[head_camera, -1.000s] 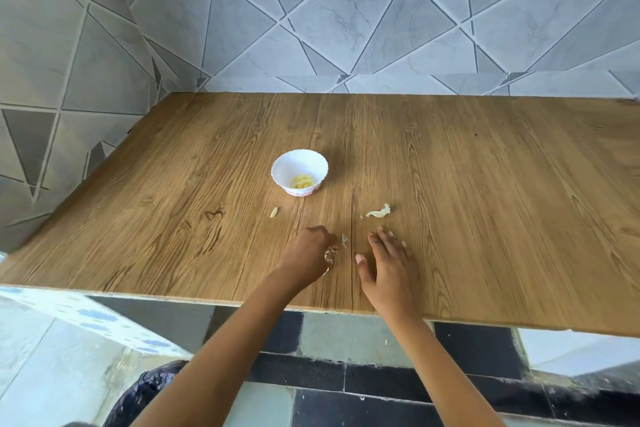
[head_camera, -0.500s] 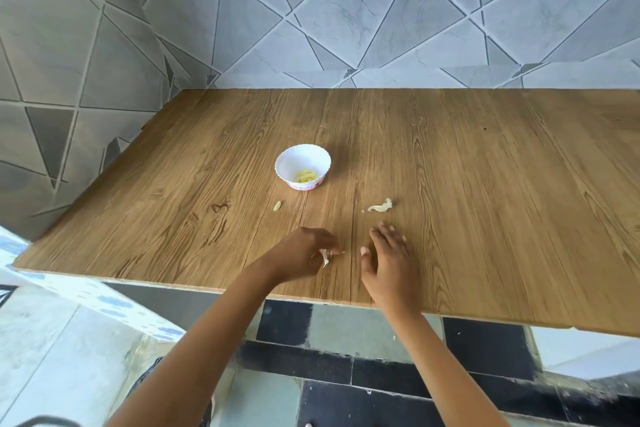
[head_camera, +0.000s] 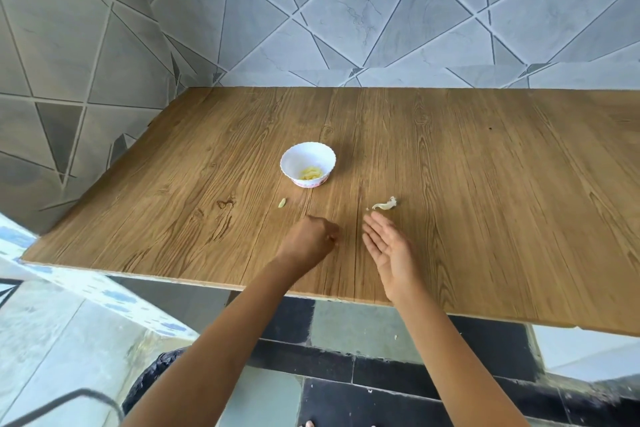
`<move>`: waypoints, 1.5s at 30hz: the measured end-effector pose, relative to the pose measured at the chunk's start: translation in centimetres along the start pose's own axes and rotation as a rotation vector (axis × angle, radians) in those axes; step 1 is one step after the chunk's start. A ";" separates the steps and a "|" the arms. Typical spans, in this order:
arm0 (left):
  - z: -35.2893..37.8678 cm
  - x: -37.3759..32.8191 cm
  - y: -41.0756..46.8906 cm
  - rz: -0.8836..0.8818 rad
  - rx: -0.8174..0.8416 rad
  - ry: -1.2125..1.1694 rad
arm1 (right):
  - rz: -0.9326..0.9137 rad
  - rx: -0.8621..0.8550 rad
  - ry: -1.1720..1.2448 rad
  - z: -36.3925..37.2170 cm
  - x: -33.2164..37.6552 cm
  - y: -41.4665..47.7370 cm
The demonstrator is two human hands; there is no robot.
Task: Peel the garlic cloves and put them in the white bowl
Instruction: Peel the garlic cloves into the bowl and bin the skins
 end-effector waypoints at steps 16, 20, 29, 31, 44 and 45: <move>-0.7 -5.5 1.8 0.113 -0.018 -0.017 | 0.284 -0.167 0.547 2.1 1.0 -0.8; -0.7 -5.7 1.7 0.111 -0.003 -0.042 | 0.293 -0.183 0.515 2.3 1.5 -1.3; -2.1 -4.2 1.8 0.050 -0.035 -0.379 | 0.294 -0.150 0.539 2.0 1.3 -0.6; -2.5 -3.8 1.7 0.036 -0.063 -0.355 | 0.297 -0.120 0.549 1.8 1.2 -0.5; -1.2 1.0 0.2 0.063 0.176 0.040 | 0.266 -0.089 0.564 0.7 0.6 0.0; -1.1 1.0 0.3 0.079 0.172 0.053 | 0.267 -0.089 0.561 0.7 0.6 0.0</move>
Point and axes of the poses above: each hand's wrist, its own y-axis towards the middle knuckle, its own z-axis out of the palm, x = y × z, the point moved 3 cm from there along y, towards the middle knuckle, and after that the axes turned 6 degrees about x, right-handed, at the moved point
